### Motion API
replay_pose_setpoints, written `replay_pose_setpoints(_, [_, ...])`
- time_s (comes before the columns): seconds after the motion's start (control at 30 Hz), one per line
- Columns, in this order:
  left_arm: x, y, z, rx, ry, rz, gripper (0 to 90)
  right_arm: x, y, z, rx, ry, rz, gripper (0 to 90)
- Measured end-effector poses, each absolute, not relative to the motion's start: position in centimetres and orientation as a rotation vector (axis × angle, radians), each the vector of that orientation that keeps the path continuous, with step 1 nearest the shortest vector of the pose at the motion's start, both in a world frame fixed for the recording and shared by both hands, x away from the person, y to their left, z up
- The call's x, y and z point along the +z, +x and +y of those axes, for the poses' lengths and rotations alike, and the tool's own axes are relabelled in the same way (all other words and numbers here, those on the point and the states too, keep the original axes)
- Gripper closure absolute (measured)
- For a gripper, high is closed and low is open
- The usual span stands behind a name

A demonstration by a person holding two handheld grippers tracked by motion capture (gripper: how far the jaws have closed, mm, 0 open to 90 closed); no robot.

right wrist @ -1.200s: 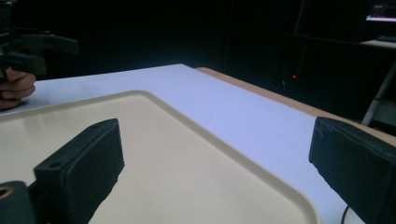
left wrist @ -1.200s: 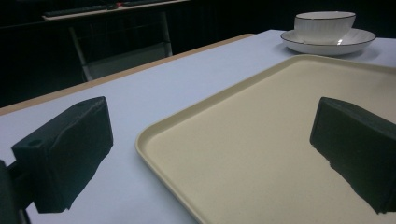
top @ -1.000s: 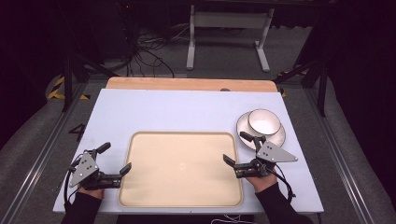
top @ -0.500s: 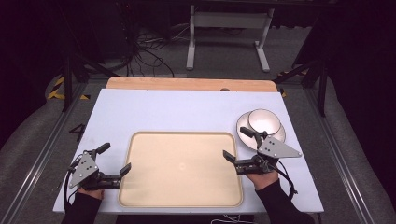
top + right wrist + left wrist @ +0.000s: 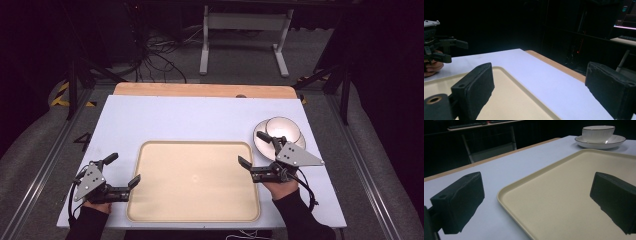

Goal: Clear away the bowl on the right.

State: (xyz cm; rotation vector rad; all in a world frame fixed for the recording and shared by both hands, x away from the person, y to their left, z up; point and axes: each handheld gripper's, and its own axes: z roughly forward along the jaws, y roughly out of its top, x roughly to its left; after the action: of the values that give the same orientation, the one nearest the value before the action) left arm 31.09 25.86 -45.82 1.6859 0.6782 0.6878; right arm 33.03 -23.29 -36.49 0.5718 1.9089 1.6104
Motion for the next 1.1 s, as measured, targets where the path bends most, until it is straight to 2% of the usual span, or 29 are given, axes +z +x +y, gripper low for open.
replay_pose_setpoints(0.5, [-45.8,31.1,25.8,0.691,1.688,0.685,0.2,-35.1,35.0,-25.5,1.493,0.66,1.948,16.5])
replay_pose_setpoints(1.1, [-45.8,31.1,25.7,0.693,1.687,0.682,0.2,-34.8,37.2,-29.5,1.374,0.824,1.939,14.3])
